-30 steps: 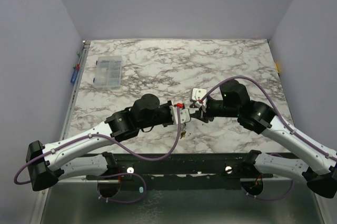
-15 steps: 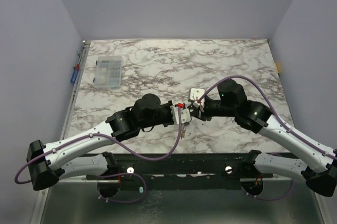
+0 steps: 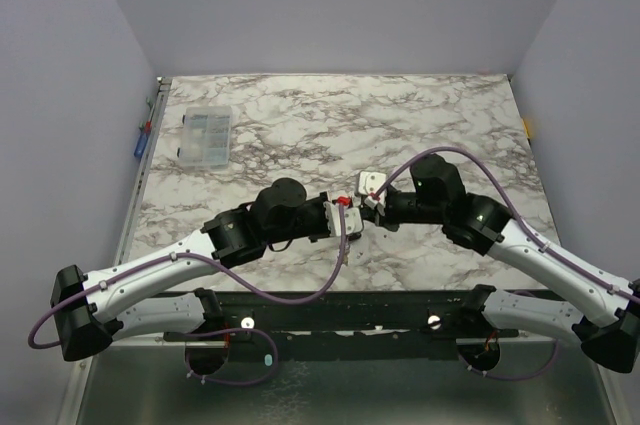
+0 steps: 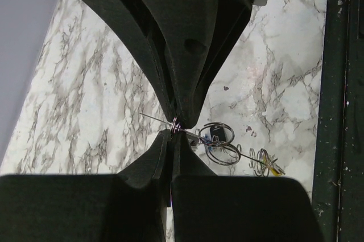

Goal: Put the keys on the keyring

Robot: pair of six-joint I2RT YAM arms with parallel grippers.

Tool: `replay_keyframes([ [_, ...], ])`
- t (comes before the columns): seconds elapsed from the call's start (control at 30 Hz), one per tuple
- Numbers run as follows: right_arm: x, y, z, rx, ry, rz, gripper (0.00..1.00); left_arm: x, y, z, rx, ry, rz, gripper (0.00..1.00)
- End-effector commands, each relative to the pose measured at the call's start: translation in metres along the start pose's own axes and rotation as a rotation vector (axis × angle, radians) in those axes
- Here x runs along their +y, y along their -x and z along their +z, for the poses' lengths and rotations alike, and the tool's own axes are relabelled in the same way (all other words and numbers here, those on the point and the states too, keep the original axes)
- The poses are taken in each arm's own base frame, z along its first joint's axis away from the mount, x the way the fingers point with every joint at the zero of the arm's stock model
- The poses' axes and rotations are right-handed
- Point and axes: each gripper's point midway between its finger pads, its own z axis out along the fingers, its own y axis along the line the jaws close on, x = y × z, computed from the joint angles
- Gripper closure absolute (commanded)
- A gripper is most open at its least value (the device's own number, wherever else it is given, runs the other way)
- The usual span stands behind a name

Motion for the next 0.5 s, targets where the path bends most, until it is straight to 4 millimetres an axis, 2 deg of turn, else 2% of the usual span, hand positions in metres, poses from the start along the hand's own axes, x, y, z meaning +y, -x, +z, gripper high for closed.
replay_keyframes([
  [0.0,0.003,0.0,0.006,-0.025,0.008,0.0,0.99,0.006,0.031,-0.003,-0.09,-0.003,0.017,1.0],
  [0.07,0.001,0.004,0.004,-0.047,-0.009,-0.017,1.0,0.006,0.032,-0.004,-0.094,-0.001,0.016,1.0],
  [0.1,-0.001,0.006,0.002,-0.063,-0.024,-0.029,1.0,0.006,0.033,-0.005,-0.099,0.0,0.016,0.96],
  [0.17,-0.003,0.012,-0.003,-0.102,-0.047,-0.062,0.99,0.006,0.037,-0.011,-0.115,0.003,0.02,0.75],
  [0.27,-0.003,0.025,-0.01,-0.177,-0.07,-0.104,0.99,0.008,0.043,-0.021,-0.144,0.019,0.017,0.51],
  [0.37,0.003,0.036,-0.017,-0.246,-0.066,-0.131,0.99,0.003,0.052,-0.033,-0.187,-0.002,0.019,0.47],
  [0.47,0.007,0.044,-0.021,-0.301,-0.061,-0.15,0.99,-0.001,0.061,-0.042,-0.214,-0.029,0.014,0.51],
])
